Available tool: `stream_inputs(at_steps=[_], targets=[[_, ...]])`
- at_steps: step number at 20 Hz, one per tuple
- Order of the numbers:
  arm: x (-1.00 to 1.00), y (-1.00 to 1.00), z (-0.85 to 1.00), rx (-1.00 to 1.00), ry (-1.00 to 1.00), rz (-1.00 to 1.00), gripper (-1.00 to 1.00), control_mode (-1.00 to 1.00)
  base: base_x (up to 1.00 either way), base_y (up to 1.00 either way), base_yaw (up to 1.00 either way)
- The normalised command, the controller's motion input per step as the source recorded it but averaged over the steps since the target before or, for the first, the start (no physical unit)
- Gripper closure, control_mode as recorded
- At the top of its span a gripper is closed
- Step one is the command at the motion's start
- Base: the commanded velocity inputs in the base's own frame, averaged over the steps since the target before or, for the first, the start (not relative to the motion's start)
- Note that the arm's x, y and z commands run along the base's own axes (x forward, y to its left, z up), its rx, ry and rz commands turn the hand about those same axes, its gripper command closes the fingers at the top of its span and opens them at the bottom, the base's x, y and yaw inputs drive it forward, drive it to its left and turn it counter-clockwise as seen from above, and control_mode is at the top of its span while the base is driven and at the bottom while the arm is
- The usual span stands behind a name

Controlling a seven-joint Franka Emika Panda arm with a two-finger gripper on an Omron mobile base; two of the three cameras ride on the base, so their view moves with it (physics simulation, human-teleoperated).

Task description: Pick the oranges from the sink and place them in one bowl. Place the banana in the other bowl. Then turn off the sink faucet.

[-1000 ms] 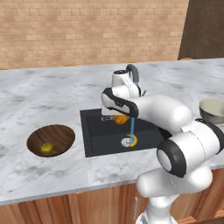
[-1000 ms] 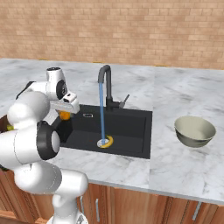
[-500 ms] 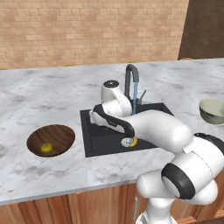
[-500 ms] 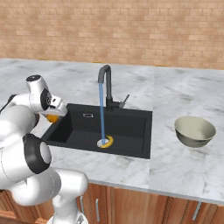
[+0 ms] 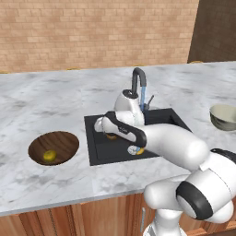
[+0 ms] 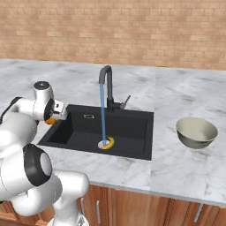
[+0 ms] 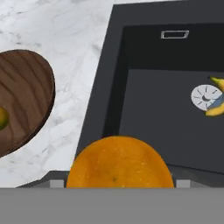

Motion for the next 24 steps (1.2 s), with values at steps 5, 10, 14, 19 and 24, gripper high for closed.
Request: stream_inputs(at_steps=[5, 10, 14, 19, 24], targets=[[0.0, 0.27, 0.29, 0.1, 0.07, 0.11, 1.0, -1.0, 0.0, 0.0, 0.0], [0.0, 0.36, 0.23, 0.01, 0.03, 0.07, 1.0, -1.0, 0.0, 0.0, 0.0], [0.0, 0.39, 0.16, 0.0, 0.02, 0.08, 1.0, -1.0, 0.0, 0.0, 0.0], [-0.01, 0.41, 0.02, 0.0, 0.0, 0.1, 1.0, -1.0, 0.0, 0.0, 0.0], [-0.04, 0.36, 0.0, 0.0, 0.0, 0.12, 1.0, -1.0, 0.0, 0.0, 0.0]])
